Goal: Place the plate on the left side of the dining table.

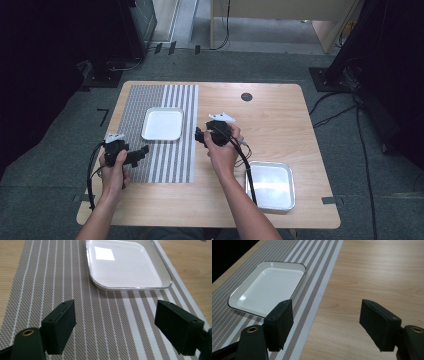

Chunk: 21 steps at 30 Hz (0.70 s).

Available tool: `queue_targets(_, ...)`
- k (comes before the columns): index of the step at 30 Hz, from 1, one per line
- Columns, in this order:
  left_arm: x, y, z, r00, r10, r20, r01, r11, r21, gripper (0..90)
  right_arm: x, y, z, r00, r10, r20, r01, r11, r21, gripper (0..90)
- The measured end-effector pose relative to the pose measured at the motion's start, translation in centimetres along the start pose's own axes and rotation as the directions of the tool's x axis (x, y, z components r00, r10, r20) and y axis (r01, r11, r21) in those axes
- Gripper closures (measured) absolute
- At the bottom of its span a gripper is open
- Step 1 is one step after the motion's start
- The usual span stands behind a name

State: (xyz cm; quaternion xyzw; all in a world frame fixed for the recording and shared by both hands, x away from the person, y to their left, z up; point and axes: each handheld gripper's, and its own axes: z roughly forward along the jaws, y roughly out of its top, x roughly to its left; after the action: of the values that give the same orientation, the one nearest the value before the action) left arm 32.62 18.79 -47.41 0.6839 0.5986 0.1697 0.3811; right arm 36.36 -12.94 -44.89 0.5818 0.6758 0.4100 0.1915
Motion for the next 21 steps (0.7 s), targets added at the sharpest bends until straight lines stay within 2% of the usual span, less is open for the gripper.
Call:
queue_targets(5,-1.1,-0.8,-0.5,0.9997,0.018,0.016,-0.018,0.9998,0.003,15.5,-1.1,-0.3,-1.3,1.0,0.005,-0.007,-0.005,1.0,-0.008,26.6)
queue_targets(8,-1.8,-1.3,-0.7,0.9987,0.05,0.012,-0.051,0.9987,0.01,15.2,-2.3,-0.9,-2.7,0.9999,0.014,-0.009,-0.014,1.0,-0.013,26.3)
queue_targets(9,-1.8,-1.3,-0.7,0.9987,0.05,0.012,-0.051,0.9987,0.01,15.2,-2.3,-0.9,-2.7,0.9999,0.014,-0.009,-0.014,1.0,-0.013,26.3)
queue_targets(12,-1.9,-1.7,-1.0,0.9988,0.046,0.012,-0.046,0.9989,0.004,14.8,-3.5,-1.9,-3.9,0.9999,0.014,-0.006,-0.014,1.0,-0.018,26.1)
queue_targets(13,-1.9,-1.9,-1.1,0.999,0.043,0.013,-0.043,0.9991,0.002,14.8,-3.5,-1.9,-3.9,0.9999,0.014,-0.006,-0.014,1.0,-0.018,26.1)
queue_targets(14,-2.0,-2.1,-1.4,0.999,0.044,0.011,-0.044,0.999,-0.004,14.7,-4.2,-2.3,-4.5,0.9998,0.019,-0.005,-0.019,1.0,-0.022,26.1)
queue_targets(21,-2.3,-3.0,-2.2,0.9987,0.05,0.009,-0.05,0.9984,-0.026,14.2,-6.1,-3.8,-6.4,0.9998,0.017,0.014,-0.016,0.999,-0.032,26.0)
